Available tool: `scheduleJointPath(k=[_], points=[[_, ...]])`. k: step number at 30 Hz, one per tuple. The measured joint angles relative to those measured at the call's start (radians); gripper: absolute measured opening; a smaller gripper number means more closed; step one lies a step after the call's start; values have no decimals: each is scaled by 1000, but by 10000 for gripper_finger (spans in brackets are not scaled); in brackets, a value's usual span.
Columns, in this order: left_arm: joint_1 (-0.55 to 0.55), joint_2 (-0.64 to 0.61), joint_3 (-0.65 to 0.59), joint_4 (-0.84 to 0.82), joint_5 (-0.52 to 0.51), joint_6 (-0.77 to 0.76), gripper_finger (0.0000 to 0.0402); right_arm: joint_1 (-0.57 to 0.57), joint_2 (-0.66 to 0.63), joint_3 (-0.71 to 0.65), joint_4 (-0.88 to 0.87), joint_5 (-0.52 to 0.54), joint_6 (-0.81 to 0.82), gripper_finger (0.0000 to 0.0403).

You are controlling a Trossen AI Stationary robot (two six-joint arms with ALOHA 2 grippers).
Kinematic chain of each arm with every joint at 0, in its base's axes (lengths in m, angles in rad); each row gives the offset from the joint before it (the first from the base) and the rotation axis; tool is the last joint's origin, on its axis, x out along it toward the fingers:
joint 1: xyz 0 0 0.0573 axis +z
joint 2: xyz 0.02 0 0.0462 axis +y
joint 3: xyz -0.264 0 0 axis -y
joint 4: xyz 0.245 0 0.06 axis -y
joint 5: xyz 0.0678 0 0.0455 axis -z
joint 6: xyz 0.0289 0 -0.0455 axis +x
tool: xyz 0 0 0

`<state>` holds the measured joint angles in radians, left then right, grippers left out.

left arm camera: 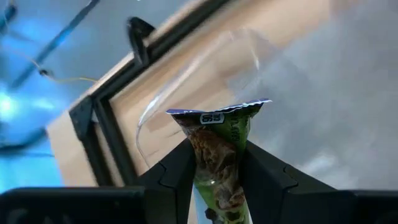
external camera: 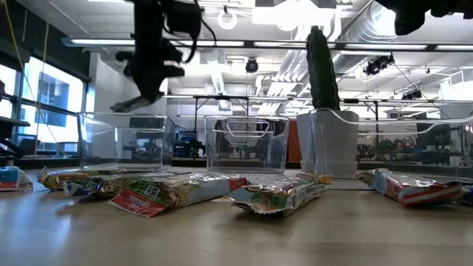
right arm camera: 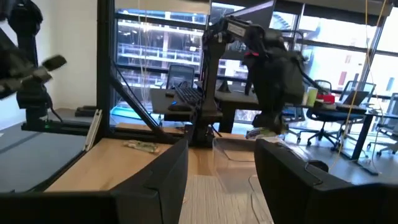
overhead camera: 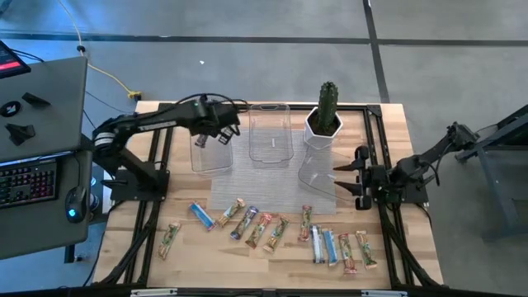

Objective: Pick and place Granola Bars by type
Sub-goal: Put the blue granola bar into the left bin

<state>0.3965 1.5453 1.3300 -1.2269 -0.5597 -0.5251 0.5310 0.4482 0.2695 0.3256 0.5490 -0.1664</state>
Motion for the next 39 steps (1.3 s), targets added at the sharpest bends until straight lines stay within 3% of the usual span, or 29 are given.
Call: scheduleJointPath(k=[6, 9, 12, 17, 19, 26, 34, 39], points=[[66, 126, 0, 6, 91, 232, 112, 0, 4, 0, 6, -6, 11, 169], [82, 189, 0, 17, 74, 301, 112, 0, 4, 0, 18, -6, 12, 170], [91, 244, 0, 82, 56, 375, 112, 0, 4, -1, 18, -5, 11, 170], [103, 307, 3, 231, 163, 524, 112, 0, 4, -1, 17, -4, 9, 170], [101, 335, -2, 259, 162, 576, 113, 0, 3, -2, 17, -4, 10, 169], [101, 361, -2, 221, 148, 601, 159, 0, 3, -2, 18, -3, -10, 170], [99, 358, 0, 179, 30, 626, 227, 0, 3, -2, 40, -2, -36, 169], [86, 356, 59, -44, 123, 607, 227, 0, 3, -2, 47, -2, -25, 169]])
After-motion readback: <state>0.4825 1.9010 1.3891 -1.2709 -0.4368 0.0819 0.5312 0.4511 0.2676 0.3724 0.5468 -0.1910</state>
